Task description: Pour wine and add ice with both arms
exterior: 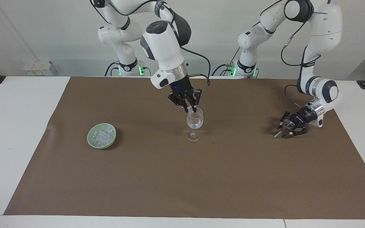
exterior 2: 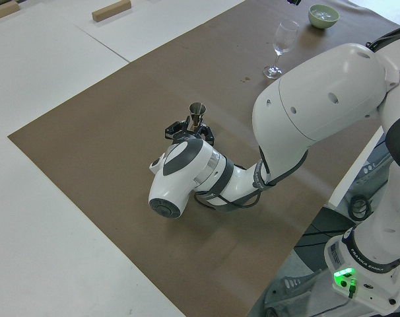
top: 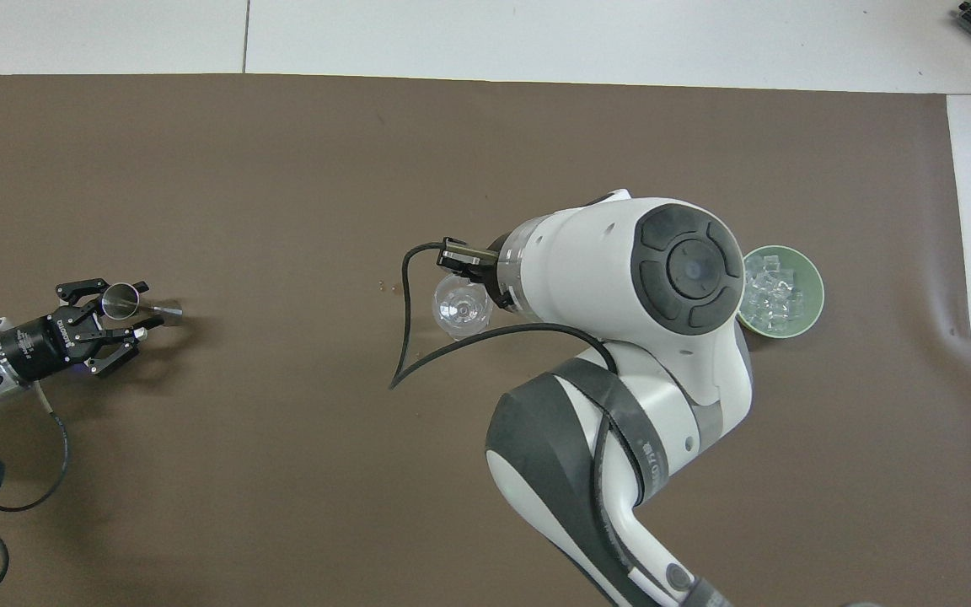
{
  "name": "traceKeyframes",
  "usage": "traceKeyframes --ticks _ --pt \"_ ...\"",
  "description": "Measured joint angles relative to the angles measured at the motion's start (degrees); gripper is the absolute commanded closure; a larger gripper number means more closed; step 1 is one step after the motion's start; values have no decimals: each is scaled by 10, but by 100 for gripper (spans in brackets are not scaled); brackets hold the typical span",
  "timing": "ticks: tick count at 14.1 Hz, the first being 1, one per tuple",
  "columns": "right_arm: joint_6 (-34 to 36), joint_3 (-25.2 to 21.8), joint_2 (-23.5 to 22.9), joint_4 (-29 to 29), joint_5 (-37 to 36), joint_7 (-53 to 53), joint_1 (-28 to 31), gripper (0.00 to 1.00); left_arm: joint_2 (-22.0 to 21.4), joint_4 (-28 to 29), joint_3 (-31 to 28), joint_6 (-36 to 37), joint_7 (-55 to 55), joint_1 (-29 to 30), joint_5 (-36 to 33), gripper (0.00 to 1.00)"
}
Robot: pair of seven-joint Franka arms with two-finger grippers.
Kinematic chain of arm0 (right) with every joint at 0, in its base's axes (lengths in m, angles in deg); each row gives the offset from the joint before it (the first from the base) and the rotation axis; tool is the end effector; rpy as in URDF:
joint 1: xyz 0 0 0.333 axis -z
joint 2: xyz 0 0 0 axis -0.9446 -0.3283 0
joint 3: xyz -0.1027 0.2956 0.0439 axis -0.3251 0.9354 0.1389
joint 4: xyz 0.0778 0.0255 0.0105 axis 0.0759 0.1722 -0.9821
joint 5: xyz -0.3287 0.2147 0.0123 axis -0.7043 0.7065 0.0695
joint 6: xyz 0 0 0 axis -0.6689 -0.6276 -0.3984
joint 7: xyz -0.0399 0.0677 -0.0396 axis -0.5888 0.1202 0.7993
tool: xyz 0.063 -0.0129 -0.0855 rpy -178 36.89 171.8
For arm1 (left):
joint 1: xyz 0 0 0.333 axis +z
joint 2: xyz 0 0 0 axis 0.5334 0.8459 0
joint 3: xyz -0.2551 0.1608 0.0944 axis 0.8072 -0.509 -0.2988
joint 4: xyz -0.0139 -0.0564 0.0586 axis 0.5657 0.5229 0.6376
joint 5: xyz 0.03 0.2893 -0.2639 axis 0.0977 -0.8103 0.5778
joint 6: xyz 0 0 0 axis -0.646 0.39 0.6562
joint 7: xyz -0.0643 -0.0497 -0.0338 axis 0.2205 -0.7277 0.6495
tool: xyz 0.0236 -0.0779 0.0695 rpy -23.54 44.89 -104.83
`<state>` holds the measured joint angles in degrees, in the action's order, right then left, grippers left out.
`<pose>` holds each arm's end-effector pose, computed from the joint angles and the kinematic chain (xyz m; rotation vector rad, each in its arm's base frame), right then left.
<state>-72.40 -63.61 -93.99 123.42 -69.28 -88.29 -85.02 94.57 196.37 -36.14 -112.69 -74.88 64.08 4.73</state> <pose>0.5527 0.3465 0.5098 -2.7540 0.3754 -0.2220 0.5055 0.1546 0.2222 0.9773 1.6336 -0.8185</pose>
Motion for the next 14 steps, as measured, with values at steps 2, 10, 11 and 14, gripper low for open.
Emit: traceKeyframes --ticks 2,10,11,14 --pt "-17 6 -8 10 -4 -5 -4 100 0 0 0 0 0 0 0 0" --pt "-24 10 -13 16 -5 -7 -6 82 -2 -1 0 14 0 0 0 0" --pt "-24 12 -13 17 -5 -7 -6 76 -4 -1 0 18 0 0 0 0" --pt "-24 16 -13 19 -5 -8 -6 56 -10 -1 0 22 0 0 0 0"
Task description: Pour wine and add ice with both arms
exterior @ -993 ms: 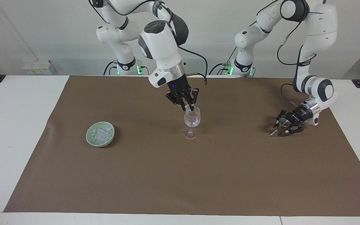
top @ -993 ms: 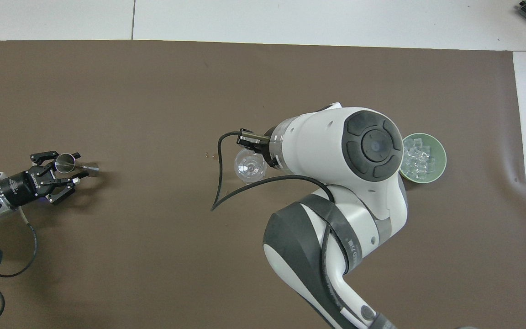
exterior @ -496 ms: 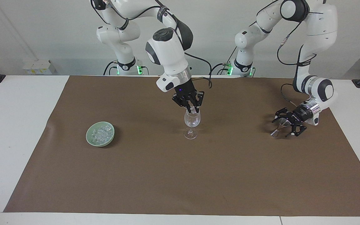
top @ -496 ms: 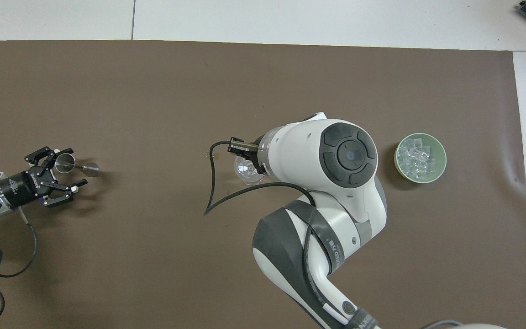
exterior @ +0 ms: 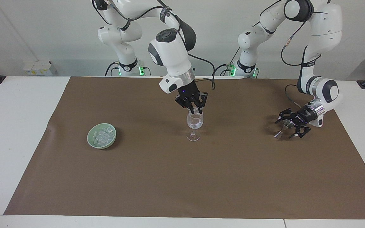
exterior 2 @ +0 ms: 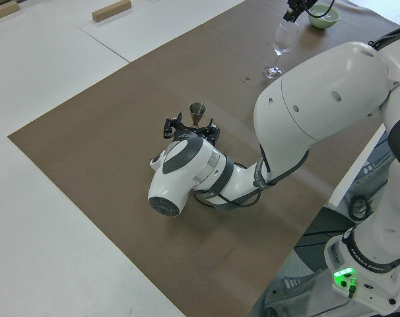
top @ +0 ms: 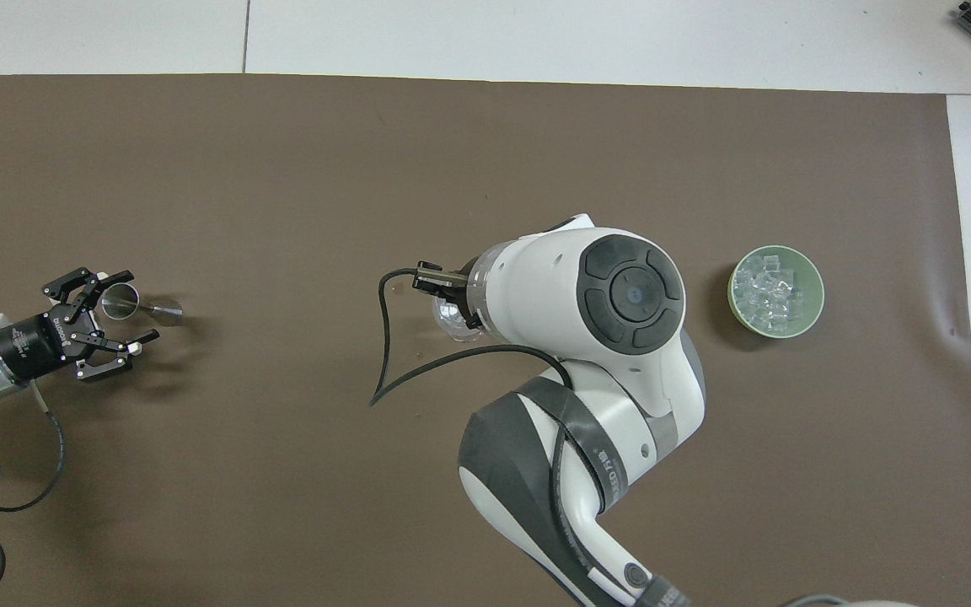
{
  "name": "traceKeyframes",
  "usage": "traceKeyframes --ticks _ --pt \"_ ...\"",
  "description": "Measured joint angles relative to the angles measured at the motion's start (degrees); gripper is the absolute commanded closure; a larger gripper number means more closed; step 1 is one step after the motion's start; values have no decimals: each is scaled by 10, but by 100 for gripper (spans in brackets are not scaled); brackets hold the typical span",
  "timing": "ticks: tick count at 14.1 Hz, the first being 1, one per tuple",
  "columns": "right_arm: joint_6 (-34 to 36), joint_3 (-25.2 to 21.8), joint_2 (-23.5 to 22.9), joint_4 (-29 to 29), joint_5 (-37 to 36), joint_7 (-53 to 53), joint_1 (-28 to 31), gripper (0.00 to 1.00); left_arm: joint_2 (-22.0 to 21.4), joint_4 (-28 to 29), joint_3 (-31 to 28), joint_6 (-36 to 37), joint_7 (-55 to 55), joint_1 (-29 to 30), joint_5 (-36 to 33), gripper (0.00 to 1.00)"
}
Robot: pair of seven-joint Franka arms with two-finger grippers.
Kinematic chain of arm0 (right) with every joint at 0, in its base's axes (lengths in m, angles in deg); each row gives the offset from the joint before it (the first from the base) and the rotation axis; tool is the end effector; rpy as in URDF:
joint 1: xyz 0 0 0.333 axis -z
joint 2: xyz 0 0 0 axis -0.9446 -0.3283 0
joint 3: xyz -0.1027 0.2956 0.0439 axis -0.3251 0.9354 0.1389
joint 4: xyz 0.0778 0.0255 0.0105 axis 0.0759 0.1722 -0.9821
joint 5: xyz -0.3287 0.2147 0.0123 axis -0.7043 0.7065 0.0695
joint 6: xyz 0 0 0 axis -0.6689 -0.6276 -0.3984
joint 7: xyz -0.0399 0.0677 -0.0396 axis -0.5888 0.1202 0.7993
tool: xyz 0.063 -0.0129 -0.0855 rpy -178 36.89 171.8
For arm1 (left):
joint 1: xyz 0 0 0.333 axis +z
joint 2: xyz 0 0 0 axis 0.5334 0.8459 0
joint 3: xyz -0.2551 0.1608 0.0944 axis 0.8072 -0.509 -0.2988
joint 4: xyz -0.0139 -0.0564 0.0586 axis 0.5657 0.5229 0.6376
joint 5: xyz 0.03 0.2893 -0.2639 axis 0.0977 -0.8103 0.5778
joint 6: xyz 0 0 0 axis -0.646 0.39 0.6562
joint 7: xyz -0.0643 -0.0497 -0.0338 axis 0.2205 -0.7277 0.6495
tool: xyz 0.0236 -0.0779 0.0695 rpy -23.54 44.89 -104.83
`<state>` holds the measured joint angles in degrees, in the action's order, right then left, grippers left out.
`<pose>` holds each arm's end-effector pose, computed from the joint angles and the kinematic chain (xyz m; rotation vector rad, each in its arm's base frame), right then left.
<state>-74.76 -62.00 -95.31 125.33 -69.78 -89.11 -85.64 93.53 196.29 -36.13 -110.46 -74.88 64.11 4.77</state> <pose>0.5419 0.3667 0.4847 -2.7615 0.3483 -0.1936 0.5071 0.1513 0.2345 0.9872 1.5923 -0.8325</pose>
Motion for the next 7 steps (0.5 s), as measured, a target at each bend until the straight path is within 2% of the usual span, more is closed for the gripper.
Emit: traceKeyframes --ticks 3,4,5,6,7 --pt "0 0 0 0 0 0 0 56 -10 0 0 7 -5 1 0 0" --pt "0 0 0 0 0 0 0 53 -14 0 0 8 -9 1 0 0" --pt "0 0 0 0 0 0 0 44 -18 0 0 9 -13 1 0 0" --pt "0 0 0 0 0 0 0 26 -23 0 0 10 -17 1 0 0" --pt "0 0 0 -1 0 0 0 0 -27 0 0 11 -24 1 0 0"
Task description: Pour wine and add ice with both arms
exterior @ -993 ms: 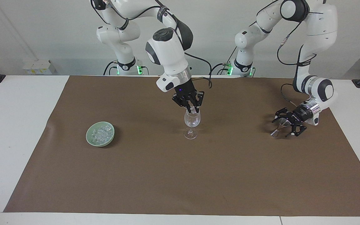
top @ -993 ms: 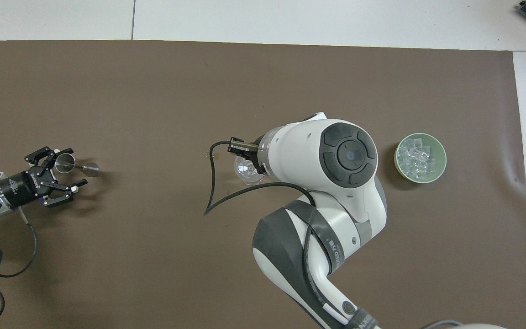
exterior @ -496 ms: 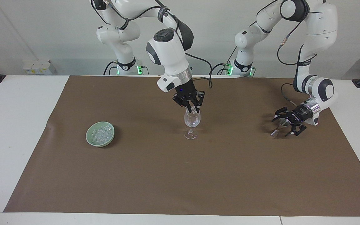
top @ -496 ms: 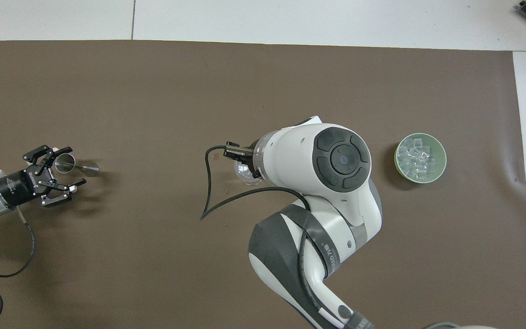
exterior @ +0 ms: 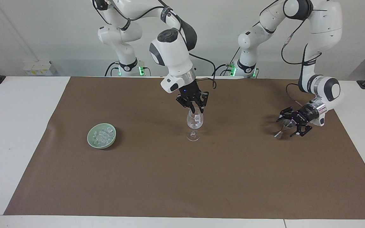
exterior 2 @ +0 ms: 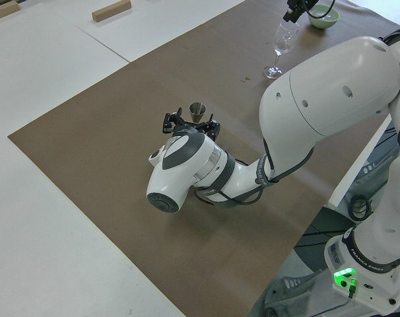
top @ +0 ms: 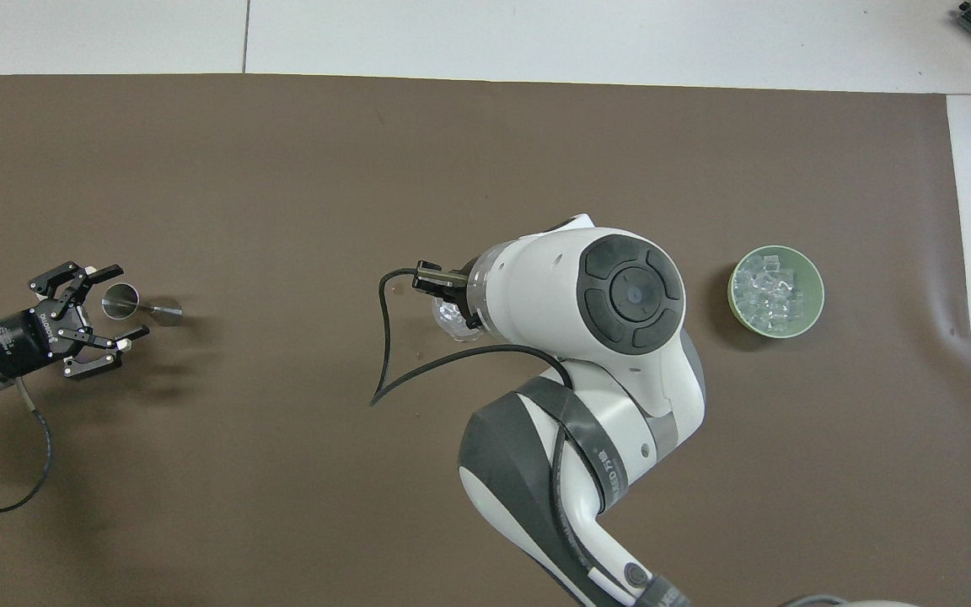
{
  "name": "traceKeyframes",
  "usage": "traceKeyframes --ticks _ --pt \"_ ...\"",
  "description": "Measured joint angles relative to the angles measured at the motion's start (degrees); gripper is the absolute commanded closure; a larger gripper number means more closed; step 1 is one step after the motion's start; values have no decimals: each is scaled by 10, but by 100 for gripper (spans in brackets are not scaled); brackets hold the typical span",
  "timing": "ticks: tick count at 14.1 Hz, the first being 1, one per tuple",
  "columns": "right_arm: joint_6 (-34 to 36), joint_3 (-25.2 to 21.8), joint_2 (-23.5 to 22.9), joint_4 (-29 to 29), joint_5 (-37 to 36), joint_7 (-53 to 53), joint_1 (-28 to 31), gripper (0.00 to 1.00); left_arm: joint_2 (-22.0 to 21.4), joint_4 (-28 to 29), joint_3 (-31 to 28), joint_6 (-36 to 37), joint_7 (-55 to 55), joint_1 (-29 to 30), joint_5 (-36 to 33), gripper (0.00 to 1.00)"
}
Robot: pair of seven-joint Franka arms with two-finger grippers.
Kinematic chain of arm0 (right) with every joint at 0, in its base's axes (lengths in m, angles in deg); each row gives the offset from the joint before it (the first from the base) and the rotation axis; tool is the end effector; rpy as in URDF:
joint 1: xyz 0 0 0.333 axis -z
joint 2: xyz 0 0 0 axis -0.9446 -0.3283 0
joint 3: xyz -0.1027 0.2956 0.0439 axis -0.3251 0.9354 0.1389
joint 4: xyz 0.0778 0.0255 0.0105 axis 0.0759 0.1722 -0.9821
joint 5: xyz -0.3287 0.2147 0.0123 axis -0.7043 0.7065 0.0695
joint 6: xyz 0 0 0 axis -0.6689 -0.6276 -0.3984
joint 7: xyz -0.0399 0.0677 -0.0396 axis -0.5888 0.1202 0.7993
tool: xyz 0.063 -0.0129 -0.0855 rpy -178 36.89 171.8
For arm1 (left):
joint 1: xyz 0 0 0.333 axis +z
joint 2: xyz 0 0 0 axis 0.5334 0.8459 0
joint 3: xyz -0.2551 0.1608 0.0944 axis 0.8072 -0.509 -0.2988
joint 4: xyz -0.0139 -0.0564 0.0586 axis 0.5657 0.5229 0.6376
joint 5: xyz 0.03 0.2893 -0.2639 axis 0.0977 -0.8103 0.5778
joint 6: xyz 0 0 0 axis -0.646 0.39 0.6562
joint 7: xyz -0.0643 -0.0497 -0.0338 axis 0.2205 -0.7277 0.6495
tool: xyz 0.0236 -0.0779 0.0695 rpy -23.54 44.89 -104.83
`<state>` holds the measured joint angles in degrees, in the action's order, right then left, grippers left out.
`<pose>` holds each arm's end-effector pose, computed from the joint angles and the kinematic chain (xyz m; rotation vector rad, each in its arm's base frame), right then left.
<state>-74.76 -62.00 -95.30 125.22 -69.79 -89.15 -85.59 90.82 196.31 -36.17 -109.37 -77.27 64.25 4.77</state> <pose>0.5425 0.3663 0.4858 -2.7598 0.3501 -0.1959 0.5097 0.1527 0.2598 0.9833 1.5832 -0.8325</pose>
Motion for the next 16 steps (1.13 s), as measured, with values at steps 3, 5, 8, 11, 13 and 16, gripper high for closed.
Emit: traceKeyframes --ticks 3,5,8,11,13,16 --pt "0 -1 1 -7 -6 0 1 0 -16 0 0 6 -23 0 0 0" --pt "0 -5 3 -16 -27 -1 2 0 -29 0 0 8 -38 0 0 0" --pt "3 -23 16 -26 -69 -2 4 0 -73 -2 2 9 -87 -1 -8 0" --pt "24 -49 32 -29 -112 2 11 0 -150 -17 6 0 -153 -13 -48 0" --pt "45 -59 46 -32 -115 23 27 0 -183 -30 8 -9 -164 -29 -75 0" --pt "102 -87 73 -33 -116 77 52 0 -193 -83 12 -19 -164 -54 -147 0"
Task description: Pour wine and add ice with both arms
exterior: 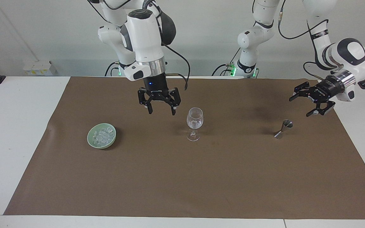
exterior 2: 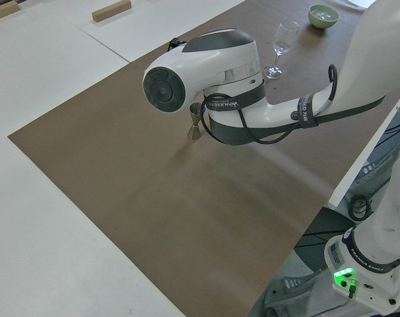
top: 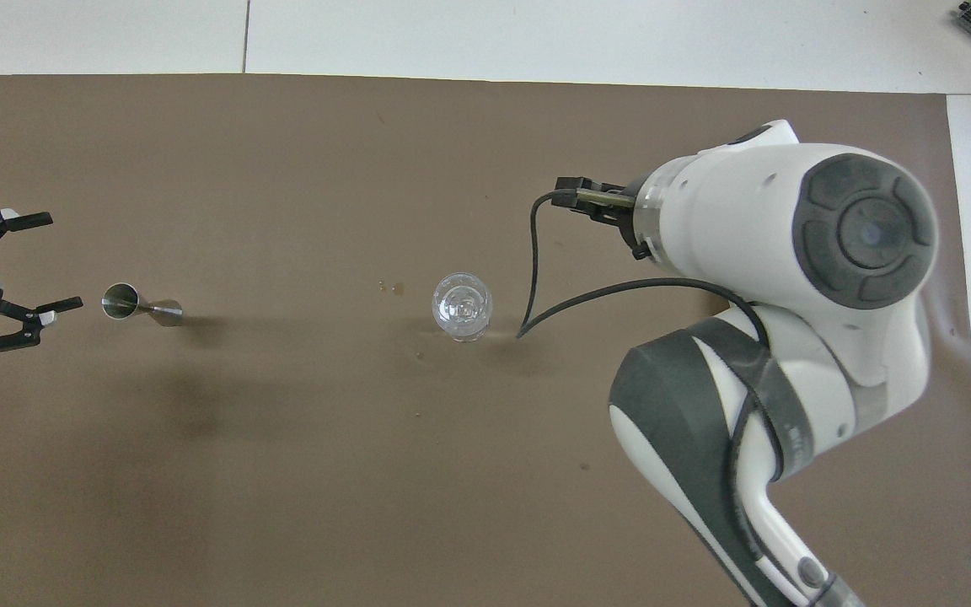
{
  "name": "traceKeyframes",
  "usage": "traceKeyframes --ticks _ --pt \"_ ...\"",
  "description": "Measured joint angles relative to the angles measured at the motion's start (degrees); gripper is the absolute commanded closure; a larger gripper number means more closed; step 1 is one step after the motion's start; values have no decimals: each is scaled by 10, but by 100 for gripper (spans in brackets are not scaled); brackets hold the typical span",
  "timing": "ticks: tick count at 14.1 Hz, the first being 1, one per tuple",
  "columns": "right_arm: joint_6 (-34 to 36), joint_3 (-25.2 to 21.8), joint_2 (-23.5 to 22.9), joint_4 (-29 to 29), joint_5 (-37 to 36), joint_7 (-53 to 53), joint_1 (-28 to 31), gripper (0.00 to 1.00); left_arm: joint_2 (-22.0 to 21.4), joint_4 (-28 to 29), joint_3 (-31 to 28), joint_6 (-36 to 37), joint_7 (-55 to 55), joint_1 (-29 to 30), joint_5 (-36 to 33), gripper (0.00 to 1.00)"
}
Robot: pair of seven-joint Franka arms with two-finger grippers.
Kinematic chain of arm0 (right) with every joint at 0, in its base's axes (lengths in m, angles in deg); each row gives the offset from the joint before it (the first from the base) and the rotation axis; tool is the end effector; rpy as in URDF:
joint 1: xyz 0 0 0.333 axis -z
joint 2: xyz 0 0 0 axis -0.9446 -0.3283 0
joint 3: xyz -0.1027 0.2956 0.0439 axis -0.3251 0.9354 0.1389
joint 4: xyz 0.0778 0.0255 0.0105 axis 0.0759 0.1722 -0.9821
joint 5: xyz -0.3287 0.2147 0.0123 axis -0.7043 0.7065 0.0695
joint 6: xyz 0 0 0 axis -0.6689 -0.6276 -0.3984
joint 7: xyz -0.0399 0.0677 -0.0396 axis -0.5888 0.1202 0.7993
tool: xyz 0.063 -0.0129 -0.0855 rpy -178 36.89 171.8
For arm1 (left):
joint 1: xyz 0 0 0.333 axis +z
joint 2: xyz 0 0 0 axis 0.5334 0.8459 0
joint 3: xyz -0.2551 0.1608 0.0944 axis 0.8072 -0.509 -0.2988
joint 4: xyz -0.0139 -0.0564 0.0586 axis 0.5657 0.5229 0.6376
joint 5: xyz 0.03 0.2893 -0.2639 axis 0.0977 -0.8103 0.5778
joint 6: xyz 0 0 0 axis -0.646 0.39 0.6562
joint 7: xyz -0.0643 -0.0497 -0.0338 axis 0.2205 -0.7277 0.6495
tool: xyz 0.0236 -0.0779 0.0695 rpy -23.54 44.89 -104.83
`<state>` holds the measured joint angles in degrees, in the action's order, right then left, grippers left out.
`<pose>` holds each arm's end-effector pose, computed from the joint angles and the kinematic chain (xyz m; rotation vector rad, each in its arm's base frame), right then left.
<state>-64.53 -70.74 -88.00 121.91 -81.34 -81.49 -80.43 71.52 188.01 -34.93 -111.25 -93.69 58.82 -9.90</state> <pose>0.5853 0.2200 0.5681 -2.9683 0.3729 -0.4774 0.5357 0.1067 0.4800 1.3736 1.6018 -0.6269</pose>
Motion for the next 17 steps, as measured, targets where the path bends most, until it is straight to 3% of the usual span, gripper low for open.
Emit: traceKeyframes --ticks 7,17 --pt "90 -52 42 0 0 102 39 0 1 -111 4 -30 44 -49 -170 0" --pt "204 -144 76 -27 22 243 48 0 2 -179 8 -32 227 -102 -377 0"
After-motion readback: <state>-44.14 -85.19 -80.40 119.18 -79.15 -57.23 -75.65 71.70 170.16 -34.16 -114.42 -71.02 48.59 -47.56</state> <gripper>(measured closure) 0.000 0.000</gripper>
